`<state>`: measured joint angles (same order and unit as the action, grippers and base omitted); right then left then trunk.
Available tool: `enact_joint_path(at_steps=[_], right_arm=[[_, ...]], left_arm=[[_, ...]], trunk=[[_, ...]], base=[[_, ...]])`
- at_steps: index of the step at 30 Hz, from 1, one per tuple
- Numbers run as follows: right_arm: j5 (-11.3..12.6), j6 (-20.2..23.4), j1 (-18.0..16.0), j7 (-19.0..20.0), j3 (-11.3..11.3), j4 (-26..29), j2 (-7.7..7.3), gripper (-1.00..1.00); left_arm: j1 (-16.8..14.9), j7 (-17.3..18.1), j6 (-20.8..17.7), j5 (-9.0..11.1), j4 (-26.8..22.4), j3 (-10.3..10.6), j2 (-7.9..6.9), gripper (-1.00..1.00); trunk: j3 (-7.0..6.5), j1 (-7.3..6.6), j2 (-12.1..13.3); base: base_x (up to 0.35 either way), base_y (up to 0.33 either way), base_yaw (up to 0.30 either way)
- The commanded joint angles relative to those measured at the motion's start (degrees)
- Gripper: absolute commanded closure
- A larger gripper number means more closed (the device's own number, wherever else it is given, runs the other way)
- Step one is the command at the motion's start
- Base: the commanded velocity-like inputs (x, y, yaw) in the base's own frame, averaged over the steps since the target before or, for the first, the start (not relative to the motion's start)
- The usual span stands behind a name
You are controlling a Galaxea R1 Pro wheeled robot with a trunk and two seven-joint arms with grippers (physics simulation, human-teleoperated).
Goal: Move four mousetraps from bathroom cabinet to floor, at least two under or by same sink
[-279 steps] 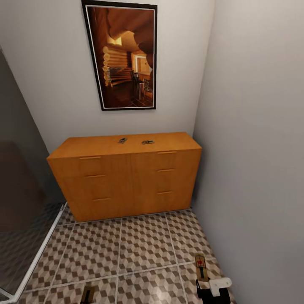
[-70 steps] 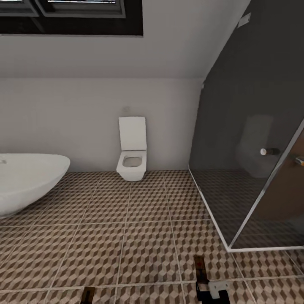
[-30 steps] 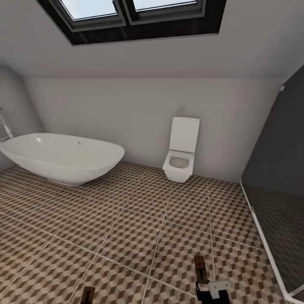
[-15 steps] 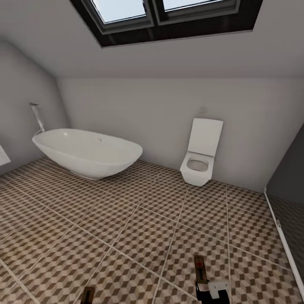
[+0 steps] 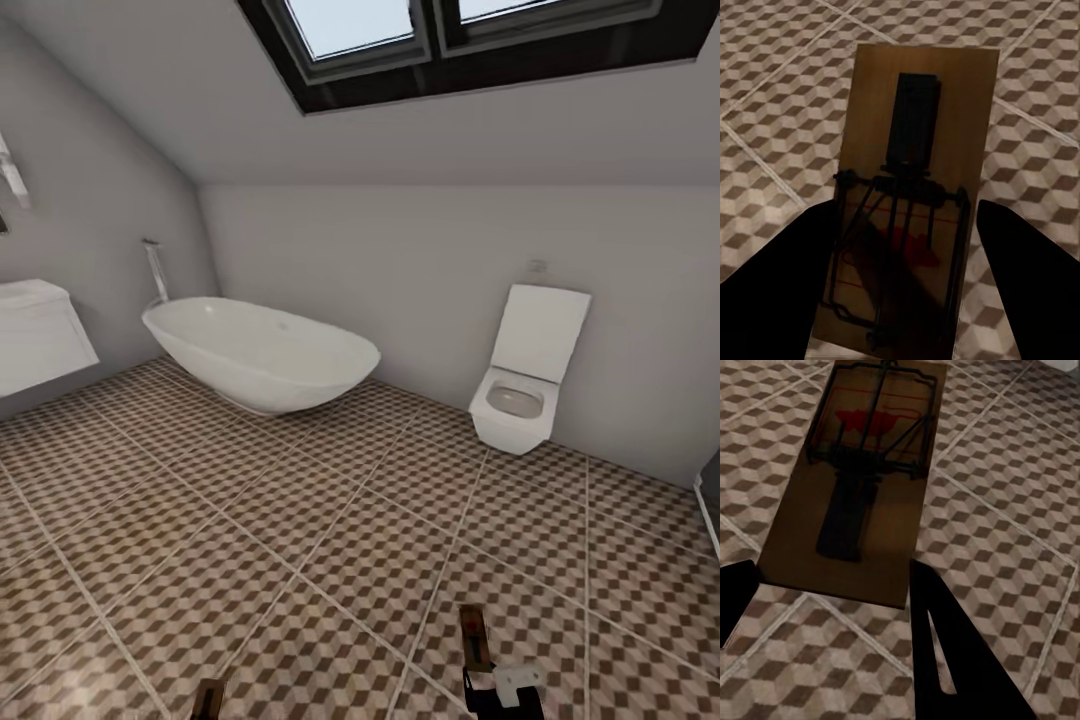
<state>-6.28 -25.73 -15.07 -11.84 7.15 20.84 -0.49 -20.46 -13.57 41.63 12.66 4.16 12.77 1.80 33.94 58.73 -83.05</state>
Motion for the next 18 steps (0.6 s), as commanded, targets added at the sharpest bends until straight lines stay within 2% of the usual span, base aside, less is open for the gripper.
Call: enact_joint_path(at_steps=[1,18], right_arm=[[-0.4,0.0,0.0,-0.4,0.2,0.0,-0.04,1.00],[-0.4,0.0,0.0,-0.4,0.2,-0.1,-0.04,1.00]], left_arm=[[-0.1,-0.2,0.3,0.4,0.2,0.5,0.05,1.00],[-0.1,-0.2,0.3,0.4,0.2,0.4,0.05,1.00]], trunk=[[0.05,0.00,0.0],[0.05,0.00,0.0]], base=[[0.000,0.000,0.290],[0.000,0.000,0.290]])
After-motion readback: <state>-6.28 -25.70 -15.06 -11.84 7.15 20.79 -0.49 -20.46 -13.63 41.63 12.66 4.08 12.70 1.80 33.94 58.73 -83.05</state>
